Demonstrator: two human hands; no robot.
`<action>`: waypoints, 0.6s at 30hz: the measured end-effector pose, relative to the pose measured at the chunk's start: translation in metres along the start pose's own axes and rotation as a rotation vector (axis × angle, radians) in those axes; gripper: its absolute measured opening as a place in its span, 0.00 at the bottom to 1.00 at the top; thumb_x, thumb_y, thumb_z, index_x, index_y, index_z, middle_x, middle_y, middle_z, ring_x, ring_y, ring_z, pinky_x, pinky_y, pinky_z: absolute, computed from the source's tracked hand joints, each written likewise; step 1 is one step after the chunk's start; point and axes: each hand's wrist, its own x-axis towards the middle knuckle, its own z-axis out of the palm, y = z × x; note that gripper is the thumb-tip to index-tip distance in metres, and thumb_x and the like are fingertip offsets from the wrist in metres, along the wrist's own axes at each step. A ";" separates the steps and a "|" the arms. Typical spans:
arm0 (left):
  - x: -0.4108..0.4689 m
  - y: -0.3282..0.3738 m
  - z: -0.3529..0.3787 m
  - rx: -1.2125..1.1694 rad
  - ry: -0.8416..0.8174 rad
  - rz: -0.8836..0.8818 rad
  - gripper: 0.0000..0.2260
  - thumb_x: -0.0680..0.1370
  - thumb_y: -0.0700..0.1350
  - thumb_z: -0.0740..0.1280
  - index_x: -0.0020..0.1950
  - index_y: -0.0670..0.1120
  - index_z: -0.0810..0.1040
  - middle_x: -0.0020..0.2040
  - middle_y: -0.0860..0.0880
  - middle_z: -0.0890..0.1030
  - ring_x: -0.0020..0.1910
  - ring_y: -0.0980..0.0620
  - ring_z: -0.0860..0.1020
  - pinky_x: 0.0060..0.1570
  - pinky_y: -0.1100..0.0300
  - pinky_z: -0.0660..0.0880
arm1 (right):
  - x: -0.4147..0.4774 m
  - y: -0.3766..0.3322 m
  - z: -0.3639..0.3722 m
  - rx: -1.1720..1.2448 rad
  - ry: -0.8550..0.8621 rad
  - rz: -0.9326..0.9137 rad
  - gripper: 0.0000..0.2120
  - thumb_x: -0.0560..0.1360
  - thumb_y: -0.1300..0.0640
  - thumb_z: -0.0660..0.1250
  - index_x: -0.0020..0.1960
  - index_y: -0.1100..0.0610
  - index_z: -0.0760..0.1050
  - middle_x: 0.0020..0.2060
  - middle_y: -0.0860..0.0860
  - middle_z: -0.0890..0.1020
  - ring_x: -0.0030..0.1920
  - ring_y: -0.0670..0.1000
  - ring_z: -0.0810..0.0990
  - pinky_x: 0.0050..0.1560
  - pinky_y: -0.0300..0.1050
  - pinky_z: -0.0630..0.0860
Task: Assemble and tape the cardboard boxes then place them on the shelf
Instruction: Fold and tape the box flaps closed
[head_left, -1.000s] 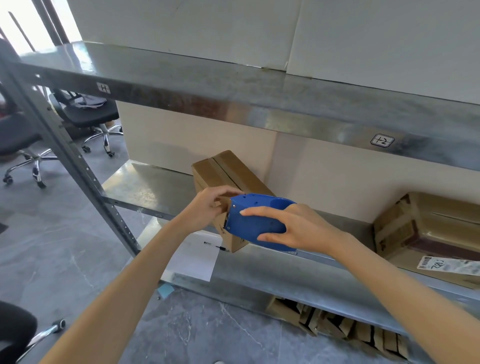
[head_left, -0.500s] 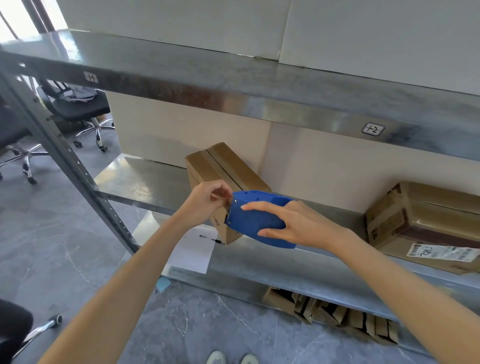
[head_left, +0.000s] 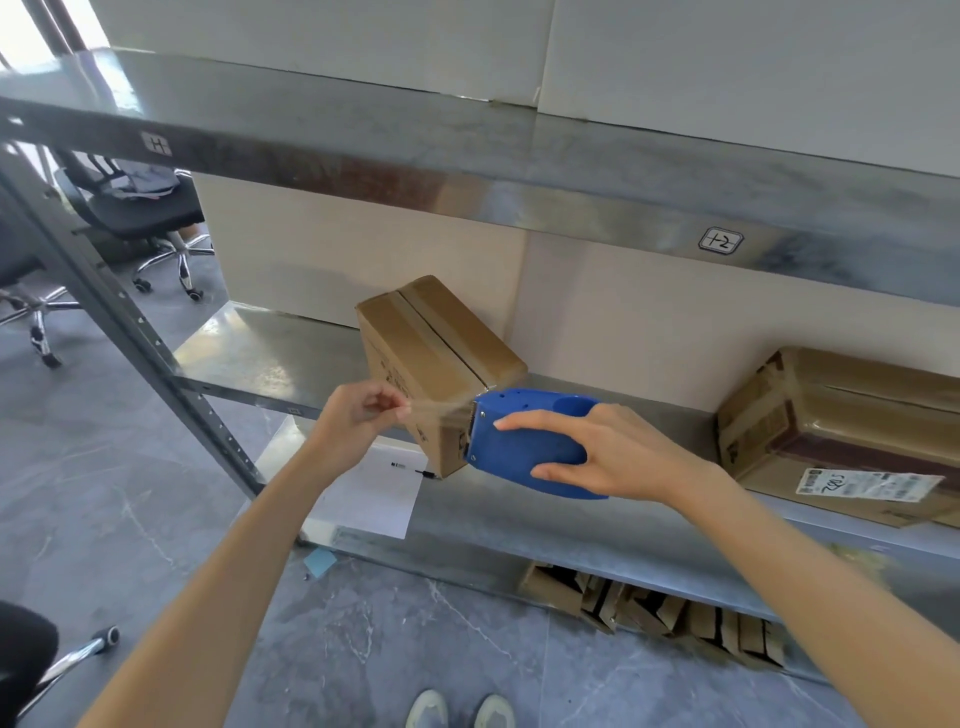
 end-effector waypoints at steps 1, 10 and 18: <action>-0.002 -0.005 -0.002 0.007 0.026 -0.014 0.05 0.76 0.34 0.70 0.43 0.43 0.81 0.42 0.47 0.83 0.41 0.59 0.80 0.46 0.71 0.74 | -0.004 0.002 0.000 -0.009 -0.004 0.015 0.25 0.78 0.42 0.65 0.71 0.29 0.60 0.23 0.46 0.65 0.30 0.43 0.69 0.32 0.35 0.58; -0.008 -0.018 0.002 -0.024 0.126 -0.048 0.03 0.79 0.40 0.69 0.46 0.45 0.77 0.42 0.54 0.80 0.42 0.61 0.77 0.42 0.67 0.71 | -0.024 0.032 -0.009 -0.084 -0.045 0.129 0.26 0.78 0.39 0.62 0.71 0.26 0.54 0.28 0.40 0.71 0.28 0.42 0.71 0.31 0.33 0.64; -0.005 -0.013 0.029 -0.100 0.099 0.010 0.07 0.79 0.40 0.69 0.55 0.47 0.75 0.42 0.43 0.79 0.45 0.49 0.78 0.52 0.60 0.73 | -0.030 0.046 -0.012 -0.152 -0.061 0.208 0.27 0.78 0.38 0.61 0.72 0.27 0.53 0.40 0.38 0.75 0.29 0.40 0.71 0.29 0.32 0.61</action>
